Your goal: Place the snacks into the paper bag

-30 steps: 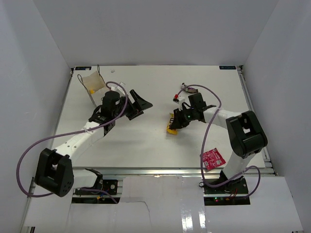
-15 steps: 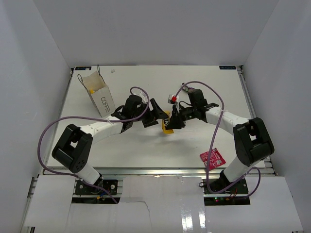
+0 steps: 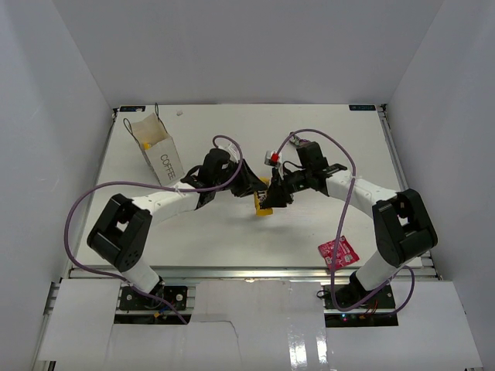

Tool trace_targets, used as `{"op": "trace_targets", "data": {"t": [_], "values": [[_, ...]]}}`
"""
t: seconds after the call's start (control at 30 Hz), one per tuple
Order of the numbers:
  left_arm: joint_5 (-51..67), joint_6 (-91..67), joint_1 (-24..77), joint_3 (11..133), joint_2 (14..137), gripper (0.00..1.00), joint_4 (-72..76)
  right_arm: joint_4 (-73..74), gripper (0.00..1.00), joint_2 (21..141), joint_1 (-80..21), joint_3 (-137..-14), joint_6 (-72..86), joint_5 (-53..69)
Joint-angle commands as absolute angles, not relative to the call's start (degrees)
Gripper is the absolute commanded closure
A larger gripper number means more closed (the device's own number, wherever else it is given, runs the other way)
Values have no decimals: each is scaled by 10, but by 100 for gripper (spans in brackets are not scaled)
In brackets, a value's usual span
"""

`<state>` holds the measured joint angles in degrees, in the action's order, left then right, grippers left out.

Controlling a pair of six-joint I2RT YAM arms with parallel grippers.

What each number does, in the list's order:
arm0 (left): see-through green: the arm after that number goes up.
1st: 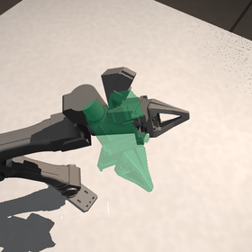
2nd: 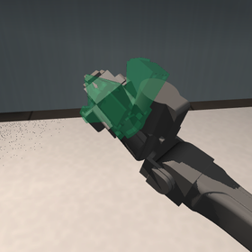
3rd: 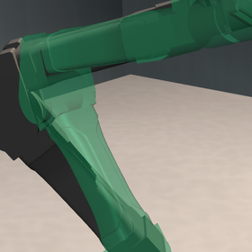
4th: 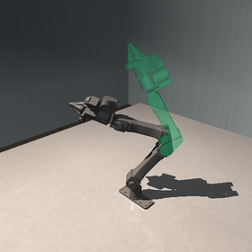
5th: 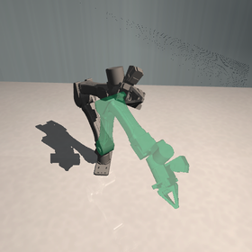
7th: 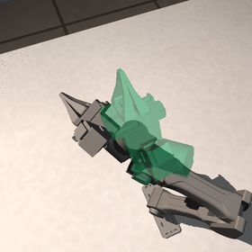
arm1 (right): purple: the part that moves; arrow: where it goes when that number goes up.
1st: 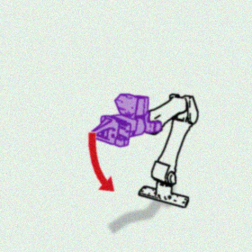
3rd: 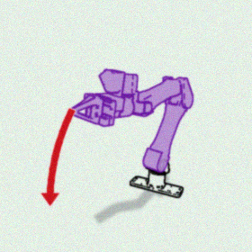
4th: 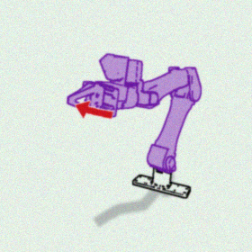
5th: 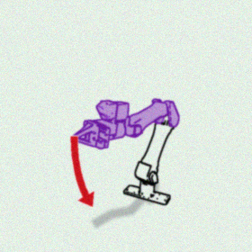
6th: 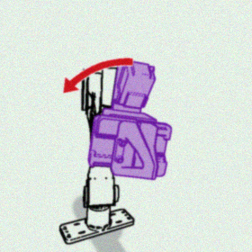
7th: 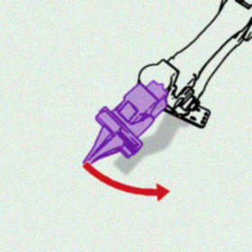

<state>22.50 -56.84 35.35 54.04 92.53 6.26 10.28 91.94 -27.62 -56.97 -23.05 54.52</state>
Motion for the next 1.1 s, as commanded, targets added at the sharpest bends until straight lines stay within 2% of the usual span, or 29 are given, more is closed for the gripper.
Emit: {"op": "trace_targets", "data": {"t": [0.0, 0.03, 0.1, 0.13, 0.23, 0.3, 0.53, 0.67, 0.87, 1.07], "values": [[222, -555, 358, 559, 893, 67, 48, 92, 65, 900, -278, -604, -227, 560], [217, -546, 358, 564, 888, 71, 41, 96, 52, 899, -279, -606, -227, 555], [194, -534, 357, 570, 872, 74, 10, 108, 38, 898, -278, -616, -232, 549], [181, -518, 356, 574, 865, 76, 4, 117, 27, 897, -278, -620, -245, 544], [132, -489, 345, 596, 832, 80, -69, 155, 11, 886, -276, -640, -283, 530], [95, -461, 323, 617, 800, 83, -122, 176, 6, 872, -271, -643, -304, 519], [-22, -346, 227, 768, 730, 92, -276, 201, 4, 841, -209, -628, -390, 530], [-62, -284, 128, 866, 739, 97, -353, 201, 4, 841, -178, -621, -388, 536], [-30, -253, -23, 940, 781, 97, -358, 199, 4, 831, -168, -604, -385, 526], [-34, -242, -66, 969, 828, 96, -331, 200, 4, 819, -149, -594, -382, 525]]}}
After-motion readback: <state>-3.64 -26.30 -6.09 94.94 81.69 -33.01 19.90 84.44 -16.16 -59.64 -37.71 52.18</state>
